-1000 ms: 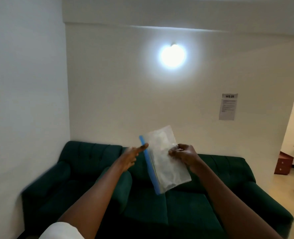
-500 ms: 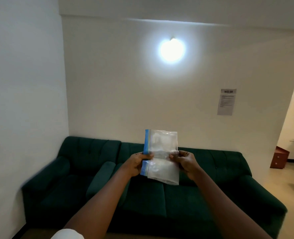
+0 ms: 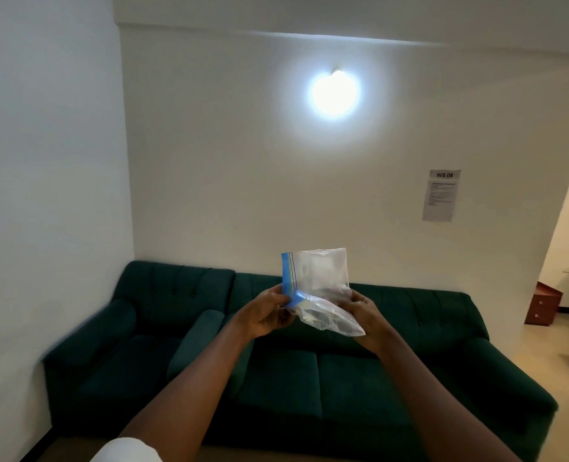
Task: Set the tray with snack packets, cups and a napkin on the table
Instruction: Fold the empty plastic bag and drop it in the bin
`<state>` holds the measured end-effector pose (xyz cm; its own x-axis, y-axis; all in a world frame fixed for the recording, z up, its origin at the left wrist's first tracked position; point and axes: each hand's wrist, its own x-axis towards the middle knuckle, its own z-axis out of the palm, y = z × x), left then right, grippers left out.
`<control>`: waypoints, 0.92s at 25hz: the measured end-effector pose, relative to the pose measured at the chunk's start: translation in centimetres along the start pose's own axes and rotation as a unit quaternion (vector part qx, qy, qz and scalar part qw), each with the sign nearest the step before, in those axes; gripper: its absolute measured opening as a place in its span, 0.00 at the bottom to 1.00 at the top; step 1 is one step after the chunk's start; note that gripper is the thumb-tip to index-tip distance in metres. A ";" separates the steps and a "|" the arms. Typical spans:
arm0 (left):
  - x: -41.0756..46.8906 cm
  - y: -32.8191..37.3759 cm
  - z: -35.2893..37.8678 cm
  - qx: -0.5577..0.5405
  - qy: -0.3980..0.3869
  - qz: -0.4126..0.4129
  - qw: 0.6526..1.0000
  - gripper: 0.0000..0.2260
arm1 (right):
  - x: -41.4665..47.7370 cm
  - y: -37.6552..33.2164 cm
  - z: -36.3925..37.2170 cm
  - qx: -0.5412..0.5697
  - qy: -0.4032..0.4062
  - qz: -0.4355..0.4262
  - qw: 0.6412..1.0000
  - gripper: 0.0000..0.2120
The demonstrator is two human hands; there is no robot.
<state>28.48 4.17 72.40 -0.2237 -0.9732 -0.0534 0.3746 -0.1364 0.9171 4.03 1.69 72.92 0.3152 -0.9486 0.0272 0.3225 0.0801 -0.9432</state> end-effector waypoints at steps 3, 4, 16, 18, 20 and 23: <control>0.5 0.5 0.1 -0.020 0.042 0.004 0.999 0.12 | 0.7 0.1 0.2 0.046 0.012 0.012 0.999 0.18; 0.6 0.7 0.3 -0.020 0.057 0.009 0.998 0.12 | 0.9 0.1 0.3 0.060 0.016 0.015 0.998 0.19; 1.9 -1.4 5.0 -0.085 -0.014 -0.014 0.996 0.41 | 2.5 2.5 2.6 -0.200 0.213 -0.312 0.904 0.26; 2.6 0.1 5.7 -0.068 0.053 0.006 0.996 0.30 | 2.0 3.3 2.5 -0.291 0.163 -0.367 0.869 0.19; 3.3 1.0 5.0 -0.039 0.113 0.014 0.993 0.26 | 1.5 3.9 2.0 -0.341 0.127 -0.387 0.847 0.17; 3.7 1.2 3.2 0.020 0.182 0.034 0.982 0.21 | 0.5 4.1 1.0 -0.429 0.137 -0.399 0.799 0.12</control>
<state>25.23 0.97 74.58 0.1401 -0.9824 -0.1235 0.3408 -0.0693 0.9376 6.42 1.83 69.43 0.0703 -0.6337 0.7704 -0.4444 -0.7113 -0.5445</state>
